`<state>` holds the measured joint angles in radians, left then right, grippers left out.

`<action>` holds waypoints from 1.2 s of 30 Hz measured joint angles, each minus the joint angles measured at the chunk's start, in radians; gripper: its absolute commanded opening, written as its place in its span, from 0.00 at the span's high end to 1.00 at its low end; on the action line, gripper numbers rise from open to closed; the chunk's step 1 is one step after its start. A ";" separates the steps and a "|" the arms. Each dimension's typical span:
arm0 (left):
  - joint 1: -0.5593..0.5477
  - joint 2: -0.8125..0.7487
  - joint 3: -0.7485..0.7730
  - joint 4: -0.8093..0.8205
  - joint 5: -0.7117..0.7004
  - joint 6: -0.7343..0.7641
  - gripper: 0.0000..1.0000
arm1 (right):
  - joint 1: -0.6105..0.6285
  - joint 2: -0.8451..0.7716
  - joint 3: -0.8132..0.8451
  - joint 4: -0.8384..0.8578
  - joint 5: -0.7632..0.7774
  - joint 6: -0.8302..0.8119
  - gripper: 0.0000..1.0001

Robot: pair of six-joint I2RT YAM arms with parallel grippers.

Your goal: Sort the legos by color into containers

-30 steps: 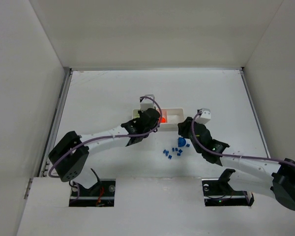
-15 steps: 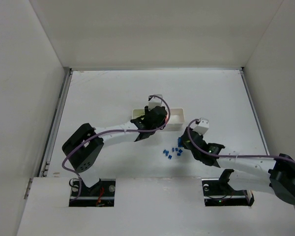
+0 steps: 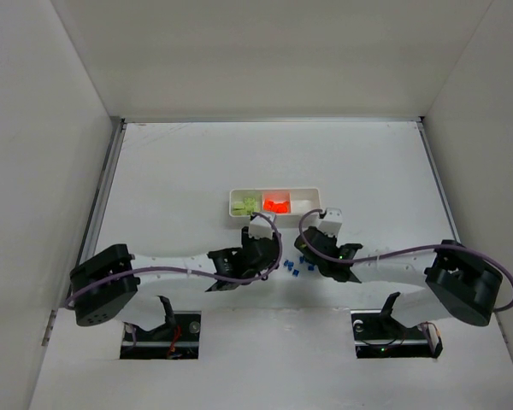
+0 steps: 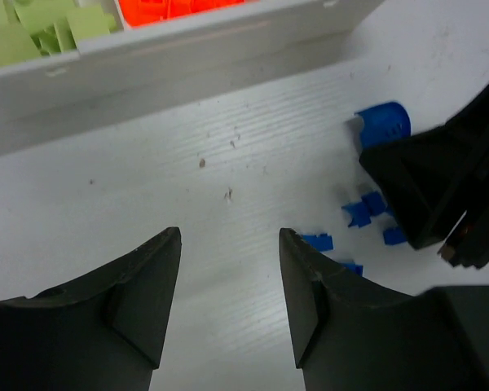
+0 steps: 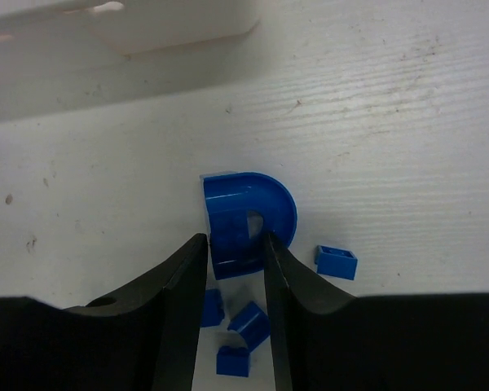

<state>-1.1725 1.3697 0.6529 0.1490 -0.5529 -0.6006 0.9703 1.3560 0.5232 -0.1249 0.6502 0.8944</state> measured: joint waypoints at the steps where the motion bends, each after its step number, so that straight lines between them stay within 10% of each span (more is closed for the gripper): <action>1: -0.016 -0.006 -0.018 0.001 -0.007 -0.014 0.50 | 0.000 0.011 0.008 0.002 0.002 0.000 0.61; 9: -0.154 0.012 -0.068 0.015 -0.076 -0.098 0.48 | 0.000 0.033 0.025 0.000 0.024 0.001 0.52; 20: -0.201 0.141 -0.062 0.048 -0.100 -0.127 0.48 | -0.009 0.061 0.051 -0.003 0.042 -0.017 0.76; 29: -0.202 0.136 -0.061 0.057 -0.114 -0.133 0.49 | 0.008 -0.030 0.055 -0.045 0.092 -0.016 0.78; 36: -0.200 0.095 -0.061 0.072 -0.118 -0.138 0.49 | 0.021 -0.139 0.078 -0.076 0.096 -0.045 0.60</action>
<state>-1.3727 1.4647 0.5915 0.2214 -0.6712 -0.7387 0.9909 1.2167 0.6010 -0.2005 0.7464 0.8490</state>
